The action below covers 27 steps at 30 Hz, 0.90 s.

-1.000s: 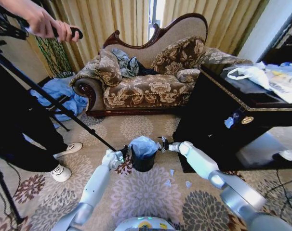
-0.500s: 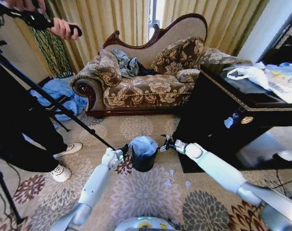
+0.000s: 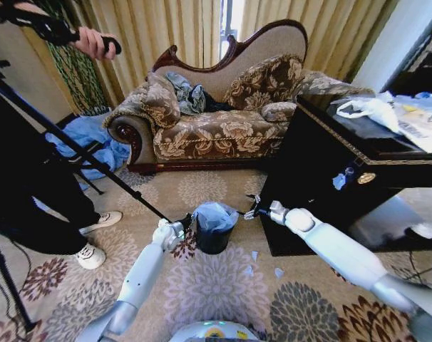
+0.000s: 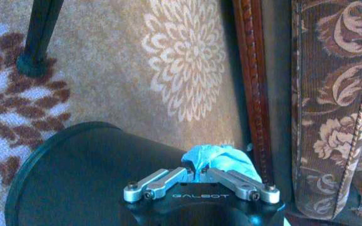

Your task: Place a garbage bag over the trash bin.

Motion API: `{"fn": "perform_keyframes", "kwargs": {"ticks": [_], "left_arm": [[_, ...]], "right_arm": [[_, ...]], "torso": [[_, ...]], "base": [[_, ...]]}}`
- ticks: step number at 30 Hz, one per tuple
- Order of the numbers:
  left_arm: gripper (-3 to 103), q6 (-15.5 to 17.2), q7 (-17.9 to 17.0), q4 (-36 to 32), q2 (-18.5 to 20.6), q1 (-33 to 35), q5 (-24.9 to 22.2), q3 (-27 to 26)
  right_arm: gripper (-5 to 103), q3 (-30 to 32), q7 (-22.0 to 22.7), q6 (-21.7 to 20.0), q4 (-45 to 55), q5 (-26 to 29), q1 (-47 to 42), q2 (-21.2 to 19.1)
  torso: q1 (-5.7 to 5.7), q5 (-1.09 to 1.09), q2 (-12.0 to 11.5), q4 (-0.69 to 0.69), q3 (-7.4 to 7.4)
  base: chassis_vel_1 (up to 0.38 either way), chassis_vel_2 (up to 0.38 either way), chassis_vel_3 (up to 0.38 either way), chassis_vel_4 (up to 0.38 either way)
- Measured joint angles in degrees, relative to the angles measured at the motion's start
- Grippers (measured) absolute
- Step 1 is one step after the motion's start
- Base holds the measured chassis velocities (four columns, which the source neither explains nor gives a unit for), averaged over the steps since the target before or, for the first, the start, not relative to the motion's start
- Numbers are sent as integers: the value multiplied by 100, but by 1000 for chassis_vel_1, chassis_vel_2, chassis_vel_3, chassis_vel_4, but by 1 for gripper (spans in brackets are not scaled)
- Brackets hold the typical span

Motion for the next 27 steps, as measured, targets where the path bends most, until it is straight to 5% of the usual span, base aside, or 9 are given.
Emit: {"fn": "perform_keyframes", "kwargs": {"ticks": [8, 17, 27], "left_arm": [[0, -12, 31, 11, -66, 13, 81, -7], [0, -15, 15, -139, -44, 91, 73, -38], [0, -17, 12, -153, -34, 64, 47, -51]], "right_arm": [[100, -706, 589, -680, 396, 1443, 310, 343], [99, -953, 878, -743, -462, 1358, 988, 1147], [99, -944, 823, -975, -1037, 1203, 1308, 1184]], "torso": [[0, -2, 0, 1, 0], [1, -2, -1, 3, 0], [1, 0, -2, 1, 0]], "base": [[0, 0, 0, 0], [0, 0, 0, 0], [0, 0, 0, 0]]}}
